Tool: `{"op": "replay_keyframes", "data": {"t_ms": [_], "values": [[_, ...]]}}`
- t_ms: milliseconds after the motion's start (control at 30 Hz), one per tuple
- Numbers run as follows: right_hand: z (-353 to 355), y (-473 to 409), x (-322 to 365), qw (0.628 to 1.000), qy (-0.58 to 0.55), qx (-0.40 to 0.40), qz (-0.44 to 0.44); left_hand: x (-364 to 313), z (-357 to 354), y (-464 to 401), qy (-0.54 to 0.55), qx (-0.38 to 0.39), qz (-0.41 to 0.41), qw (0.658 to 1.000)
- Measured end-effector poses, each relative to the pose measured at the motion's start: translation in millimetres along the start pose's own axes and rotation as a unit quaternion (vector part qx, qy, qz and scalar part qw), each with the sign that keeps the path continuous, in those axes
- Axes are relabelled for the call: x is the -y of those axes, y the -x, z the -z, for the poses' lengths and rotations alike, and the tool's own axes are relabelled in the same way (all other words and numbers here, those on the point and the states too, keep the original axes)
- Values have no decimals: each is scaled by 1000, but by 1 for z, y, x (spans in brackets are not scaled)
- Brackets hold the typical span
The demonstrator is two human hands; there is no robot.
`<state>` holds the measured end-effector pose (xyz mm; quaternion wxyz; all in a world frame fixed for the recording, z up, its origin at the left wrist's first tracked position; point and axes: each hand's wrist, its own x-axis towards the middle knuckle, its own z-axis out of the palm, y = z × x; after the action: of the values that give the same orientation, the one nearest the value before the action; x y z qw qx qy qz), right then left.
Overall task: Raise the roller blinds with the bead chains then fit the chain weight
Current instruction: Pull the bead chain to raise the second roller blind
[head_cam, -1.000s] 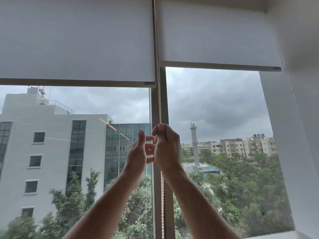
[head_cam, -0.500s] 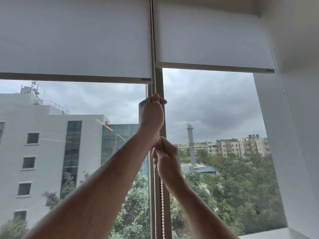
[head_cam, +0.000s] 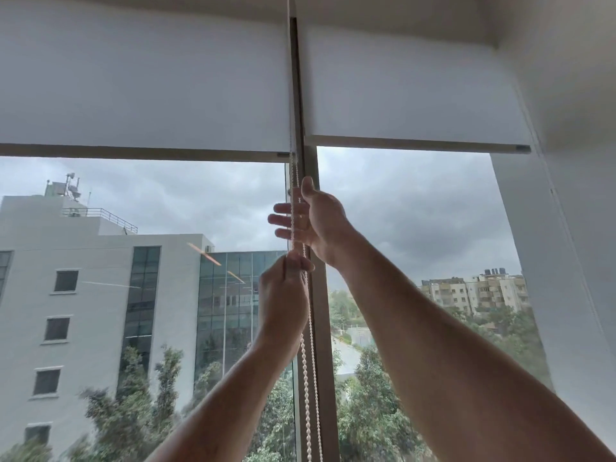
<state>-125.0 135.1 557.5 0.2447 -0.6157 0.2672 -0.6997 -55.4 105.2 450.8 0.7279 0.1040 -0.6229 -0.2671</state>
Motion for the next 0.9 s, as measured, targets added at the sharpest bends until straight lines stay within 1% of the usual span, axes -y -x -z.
{"op": "replay_keyframes", "data": {"t_ms": [67, 167, 233, 333, 433, 500, 533, 600, 667, 733, 833, 900], "values": [[-11, -8, 13, 1000, -13, -13, -16, 7, -1, 14, 4, 8, 11, 1000], [-23, -16, 17, 998, -16, -61, -11, 14, -1, 34, 5, 24, 16, 1000], [-29, -16, 10, 994, 18, -102, 28, 20, 2, 40, 14, 28, 18, 999], [-32, -8, -5, 973, 114, -148, 135, 31, 10, 39, 5, 56, 9, 998], [-31, 0, -20, 960, 152, -156, 174, 43, 20, 37, 6, 109, 44, 993], [-28, 4, -31, 960, 148, -154, 183, 48, 29, 32, -25, 144, 64, 987], [-27, 6, -36, 959, 147, -152, 188, 50, 33, 28, -46, 145, 72, 986], [-25, 12, -45, 958, 144, -146, 202, 48, 39, 12, -67, 104, 91, 988], [-23, 17, -51, 956, 142, -140, 217, 39, 42, -8, -61, 68, 104, 990], [-22, 22, -56, 955, 137, -132, 228, 21, 40, -28, -35, 56, 99, 993], [-19, 27, -64, 958, 124, -125, 228, -11, 32, -58, -16, 66, 76, 995], [-17, 30, -70, 964, 85, -104, 229, -34, 24, -76, -4, 89, 69, 994]]}}
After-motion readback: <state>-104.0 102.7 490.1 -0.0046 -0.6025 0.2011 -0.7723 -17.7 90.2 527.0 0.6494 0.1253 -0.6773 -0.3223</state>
